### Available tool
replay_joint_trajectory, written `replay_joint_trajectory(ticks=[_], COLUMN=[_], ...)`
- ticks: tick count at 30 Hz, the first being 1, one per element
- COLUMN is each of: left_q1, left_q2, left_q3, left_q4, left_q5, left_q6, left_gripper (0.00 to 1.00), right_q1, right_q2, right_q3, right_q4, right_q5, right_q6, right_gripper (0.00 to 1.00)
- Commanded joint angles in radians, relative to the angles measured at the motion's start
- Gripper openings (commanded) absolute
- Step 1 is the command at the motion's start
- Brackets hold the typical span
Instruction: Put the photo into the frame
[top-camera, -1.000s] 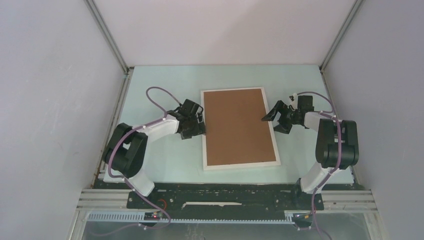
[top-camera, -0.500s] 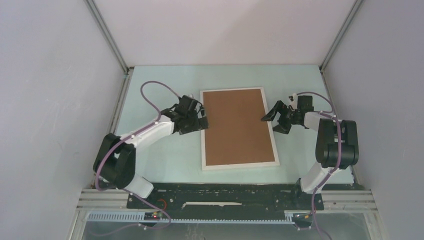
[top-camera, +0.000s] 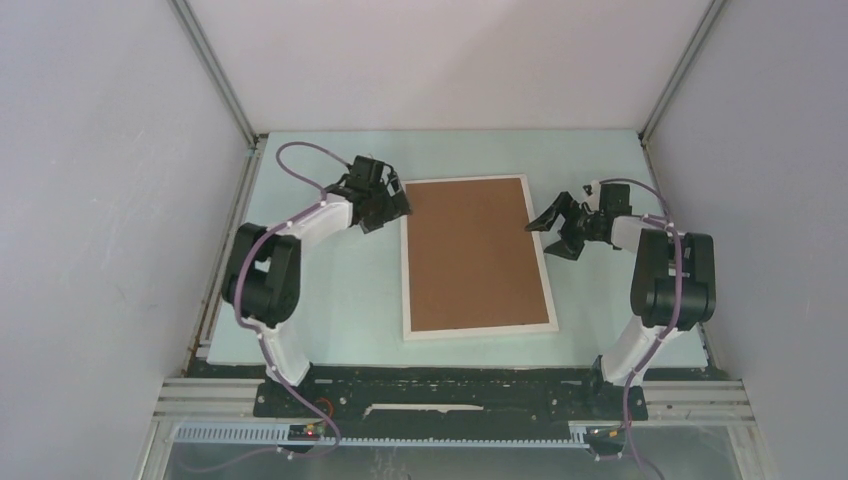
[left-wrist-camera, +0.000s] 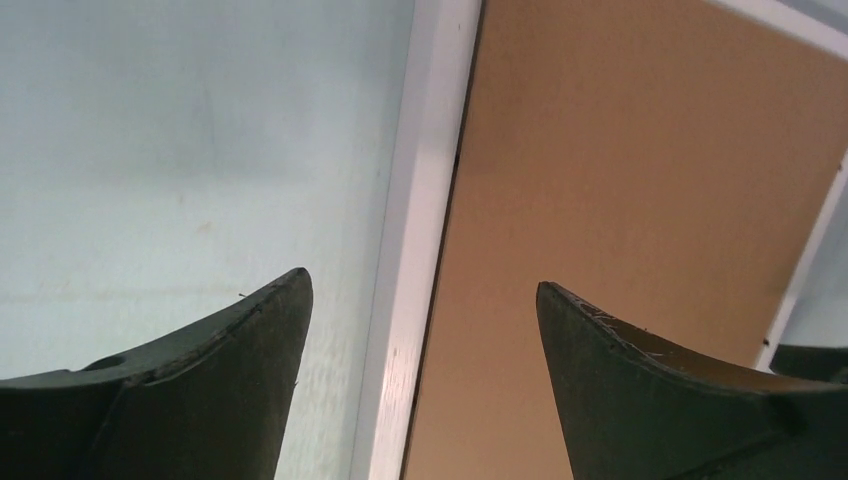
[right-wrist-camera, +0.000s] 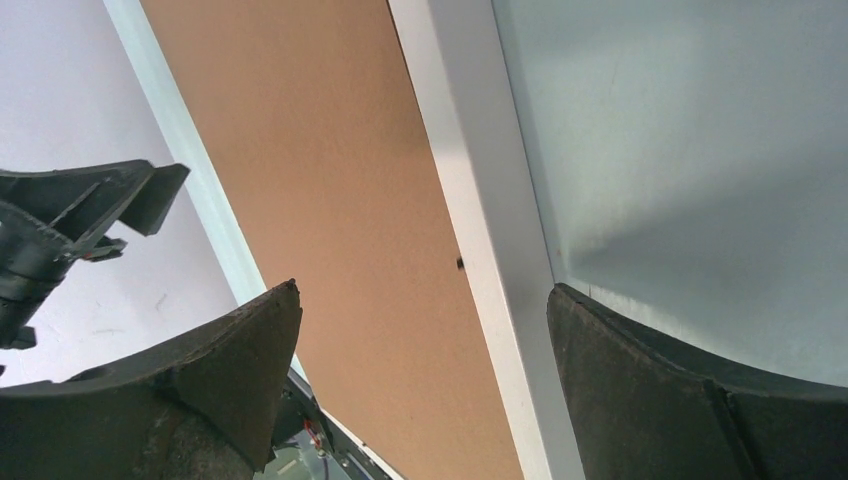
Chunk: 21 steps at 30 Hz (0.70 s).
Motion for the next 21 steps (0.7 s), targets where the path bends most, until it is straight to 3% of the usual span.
replay_joint_trajectory(ticks=[1,5,12,21], left_q1=[0.003,0.008,0.055,0.097], left_q2=[0.099,0.091,0.044,0.09], left_q3=[0.114,0.073,-0.019,-0.031], left_q4=[0.033,0.094,0.161,0.165], left_q5=[-0.052,-0.075,-0.053,-0.025], left_q6=[-0.018,-0.022,-0.02,-0.064], left_gripper=[0.87,0.8,0.91,0.85], right_q1=[-0.002,0.0,-0.001,0.003], right_q2=[0.058,0.088,0.122,0.144], right_q3=[0.09,0.123,0.123,0.132], right_q4=[0.013,0.008,0.03,0.048], right_q5=[-0.007,-0.012,-0.021,-0.031], right_q6=[0.032,0.028,0.036,0.048], right_gripper=[0.99,1.0,0.98,0.94])
